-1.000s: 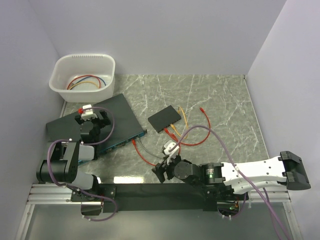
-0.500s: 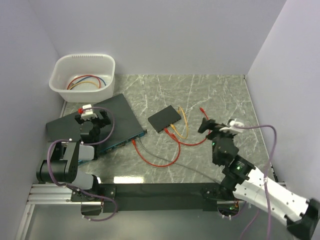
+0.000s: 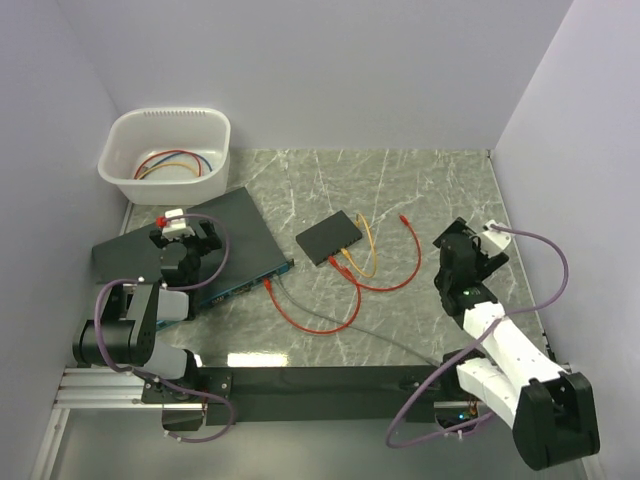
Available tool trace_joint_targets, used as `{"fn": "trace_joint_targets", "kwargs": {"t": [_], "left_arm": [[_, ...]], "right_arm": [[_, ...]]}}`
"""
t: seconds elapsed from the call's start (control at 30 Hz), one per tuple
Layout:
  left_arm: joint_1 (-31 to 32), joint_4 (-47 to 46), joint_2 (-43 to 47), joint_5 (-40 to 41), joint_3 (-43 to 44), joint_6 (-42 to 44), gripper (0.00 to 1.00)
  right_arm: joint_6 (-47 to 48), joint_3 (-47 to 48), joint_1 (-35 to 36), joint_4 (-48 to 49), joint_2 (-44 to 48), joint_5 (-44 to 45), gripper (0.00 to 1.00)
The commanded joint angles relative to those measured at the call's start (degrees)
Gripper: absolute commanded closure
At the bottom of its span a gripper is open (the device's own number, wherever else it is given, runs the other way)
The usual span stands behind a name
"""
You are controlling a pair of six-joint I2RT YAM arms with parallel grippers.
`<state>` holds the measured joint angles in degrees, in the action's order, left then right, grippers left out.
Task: Insert the plug into the switch port
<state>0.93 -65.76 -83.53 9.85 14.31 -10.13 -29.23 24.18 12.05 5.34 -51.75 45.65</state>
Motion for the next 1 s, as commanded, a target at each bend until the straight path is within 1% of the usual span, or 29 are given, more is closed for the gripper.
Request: {"fn": "trace_joint_targets", "kwargs": {"t": [0.0, 0.03, 0.07, 0.1, 0.13, 0.2, 0.23, 0.27, 0.3, 0.33, 0.37, 0.4, 0.43, 0.47, 0.53, 0.83, 0.87, 0.97], "left_arm": [[-0.23, -3.50, -0.14, -1.06, 0.02, 0.55, 0.01], [-0.23, -3.50, -0.06, -1.06, 0.11, 0.46, 0.01], [-0.23, -3.59, -0.06, -1.06, 0.02, 0.46, 0.01], [-0.23, -3.33, -0.06, -1.06, 0.02, 0.55, 0.01], [-0.14, -3.41, -0.06, -1.06, 0.02, 0.46, 0.01], [-0.23, -3.50, -0.14, -1.06, 0.02, 0.55, 0.01], [-0.23, -3.50, -0.06, -1.06, 0.02, 0.55, 0.01], [-0.23, -3.41, -0.06, -1.06, 0.02, 0.46, 0.01], [-0.23, -3.50, -0.06, -1.06, 0.02, 0.55, 0.01], [-0.14, -3.33, -0.06, -1.06, 0.11, 0.46, 0.01], [-0.22, -3.50, -0.06, -1.06, 0.02, 0.55, 0.01], [-0.23, -3.24, -0.14, -1.06, 0.02, 0.55, 0.01], [-0.14, -3.59, -0.06, -1.06, 0.02, 0.55, 0.01], [-0.22, -3.33, -0.14, -1.06, 0.11, 0.55, 0.01], [-0.22, -3.59, -0.15, -1.06, 0.02, 0.55, 0.01], [-0.23, -3.50, -0.06, -1.06, 0.11, 0.55, 0.01], [-0.23, -3.33, -0.06, -1.06, 0.11, 0.55, 0.01], [-0.22, -3.50, -0.06, -1.06, 0.11, 0.55, 0.01]], "right_arm": [[3.56, -2.29, -1.42, 13.51, -2.48, 5.51, 0.00], [4.96, -5.52, -1.77, 22.69, -3.35, 4.03, 0.00], [9.59, -7.64, -2.03, 28.96, -4.06, 0.70, 0.00], [11.63, -9.75, -2.38, 35.46, -6.15, -1.85, 0.00], [13.74, -12.47, -2.82, 45.70, -7.65, -4.31, 0.00], [17.62, -13.20, -3.87, 51.41, -10.73, -11.43, 0.00], [17.89, -11.81, -4.84, 52.04, -15.01, -15.03, 0.02], [20.94, -11.88, -5.37, 55.35, -18.18, -19.15, 0.04], [22.97, -12.14, -5.72, 59.56, -23.61, -26.94, 0.07], [24.65, -11.88, -5.81, 60.82, -24.10, -28.84, 0.06], [22.92, -11.71, -6.77, 57.62, -22.89, -30.69, 0.05], [22.99, -11.97, -8.00, 58.28, -23.66, -33.49, 0.04], [23.78, -11.62, -7.92, 59.07, -23.66, -33.69, 0.03], [23.96, -11.09, -7.92, 57.17, -23.14, -34.13, 0.03], [24.40, -11.79, -7.92, 59.16, -23.05, -33.96, 0.03], [24.31, -12.14, -7.83, 59.00, -22.61, -33.96, 0.01], [25.88, -11.97, -7.84, 58.64, -22.61, -37.87, 0.01], [26.33, -11.62, -7.75, 58.11, -22.78, -38.53, 0.01]]}}
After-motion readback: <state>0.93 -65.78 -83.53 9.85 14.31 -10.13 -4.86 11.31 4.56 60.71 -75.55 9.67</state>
